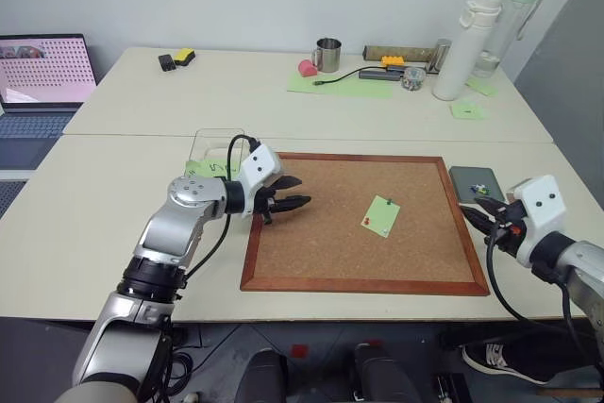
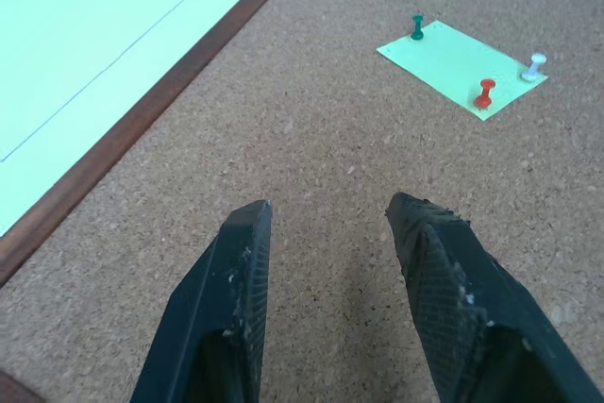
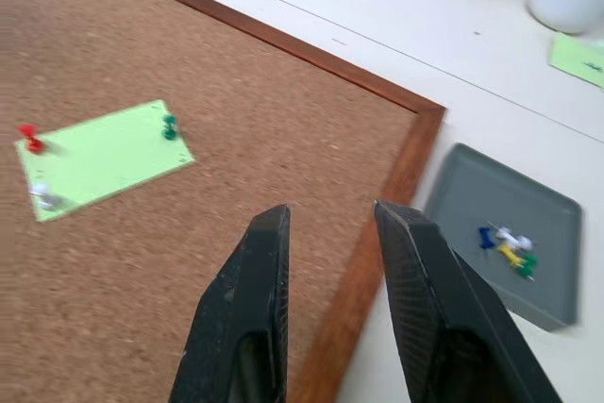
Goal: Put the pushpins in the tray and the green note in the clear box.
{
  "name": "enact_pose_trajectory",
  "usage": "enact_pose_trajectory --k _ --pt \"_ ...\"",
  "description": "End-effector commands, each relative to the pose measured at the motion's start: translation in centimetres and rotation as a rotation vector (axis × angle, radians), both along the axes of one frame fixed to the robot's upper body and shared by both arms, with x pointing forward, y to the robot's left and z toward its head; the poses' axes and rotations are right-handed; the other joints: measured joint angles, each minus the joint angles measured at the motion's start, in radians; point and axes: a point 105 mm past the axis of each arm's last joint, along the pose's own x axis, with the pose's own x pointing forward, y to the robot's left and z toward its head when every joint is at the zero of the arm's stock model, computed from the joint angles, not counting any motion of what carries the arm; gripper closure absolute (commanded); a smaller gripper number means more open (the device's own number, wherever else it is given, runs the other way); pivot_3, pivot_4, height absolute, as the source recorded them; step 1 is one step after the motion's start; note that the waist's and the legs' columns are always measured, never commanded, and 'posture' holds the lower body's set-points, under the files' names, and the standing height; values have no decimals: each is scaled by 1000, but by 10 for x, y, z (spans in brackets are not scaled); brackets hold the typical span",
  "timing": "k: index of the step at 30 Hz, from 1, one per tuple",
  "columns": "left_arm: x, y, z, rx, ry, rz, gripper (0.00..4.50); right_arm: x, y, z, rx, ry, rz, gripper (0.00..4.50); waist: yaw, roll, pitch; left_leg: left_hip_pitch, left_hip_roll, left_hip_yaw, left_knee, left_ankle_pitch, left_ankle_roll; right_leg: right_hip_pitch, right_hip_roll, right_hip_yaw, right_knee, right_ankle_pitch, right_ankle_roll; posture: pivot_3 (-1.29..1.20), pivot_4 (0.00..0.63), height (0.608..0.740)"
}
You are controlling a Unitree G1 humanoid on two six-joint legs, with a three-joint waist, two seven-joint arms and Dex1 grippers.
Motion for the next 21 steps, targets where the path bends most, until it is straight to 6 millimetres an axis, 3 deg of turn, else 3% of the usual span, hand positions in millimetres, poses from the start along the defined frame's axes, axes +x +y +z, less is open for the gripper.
enact_pose_trajectory --k 1,5,8,12,21 --pt "-7 0 19 -74 -30 9 2388 -4 31 14 63 -53 134 3054 0 0 0 0 0 0 0 0 0 0 0 0 0 0 0 0 150 740" --pt "-20 -4 26 -156 11 -9 3000 -5 49 14 112 -57 211 3054 0 0 0 0 1 0 0 0 0 0 0 0 0 0 0 0 150 740" --pt "-25 -5 25 -180 30 -13 3567 -4 55 3 90 -27 257 3054 1 0 0 0 0 0 0 0 0 0 -1 0 0 0 0 0 150 740" --pt "-27 -16 10 -169 29 -7 4352 7 58 -5 72 -29 262 3054 1 0 0 0 0 0 1 0 0 0 -1 0 0 0 0 0 150 740" --pt "-20 -47 -29 -150 26 21 4444 32 64 -22 48 -43 208 3054 2 0 0 0 -1 0 1 0 0 0 0 0 0 1 0 0 150 740"
